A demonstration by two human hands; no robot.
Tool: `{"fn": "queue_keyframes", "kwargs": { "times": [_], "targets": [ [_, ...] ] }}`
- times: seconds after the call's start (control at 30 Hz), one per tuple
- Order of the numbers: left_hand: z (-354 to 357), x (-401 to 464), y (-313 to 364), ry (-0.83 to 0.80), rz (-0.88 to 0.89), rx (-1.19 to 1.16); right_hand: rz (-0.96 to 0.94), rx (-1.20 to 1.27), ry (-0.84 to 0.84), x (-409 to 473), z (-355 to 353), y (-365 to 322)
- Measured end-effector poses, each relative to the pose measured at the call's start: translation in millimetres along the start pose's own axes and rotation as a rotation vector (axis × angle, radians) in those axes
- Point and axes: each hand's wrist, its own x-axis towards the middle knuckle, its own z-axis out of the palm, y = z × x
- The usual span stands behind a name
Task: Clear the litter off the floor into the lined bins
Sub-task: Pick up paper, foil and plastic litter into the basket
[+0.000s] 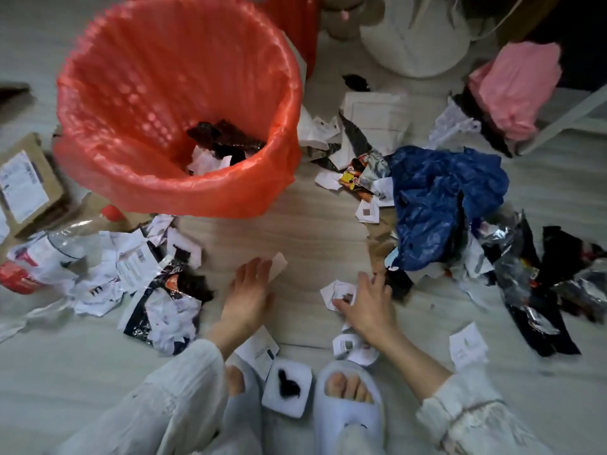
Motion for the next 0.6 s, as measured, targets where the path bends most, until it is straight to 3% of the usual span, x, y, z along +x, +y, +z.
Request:
{"fn": "queue_keyframes", "kwargs": {
  "times": [0.3, 0.6],
  "targets": [
    [9, 19, 3, 0.060, -0.141, -0.121, -0.229, -0.063, 0.009, 18, 24, -19],
    [15, 4, -7, 0.028, -0.099, -0.128, -0.218, -0.124, -0.014, 25, 17, -17]
  ]
}}
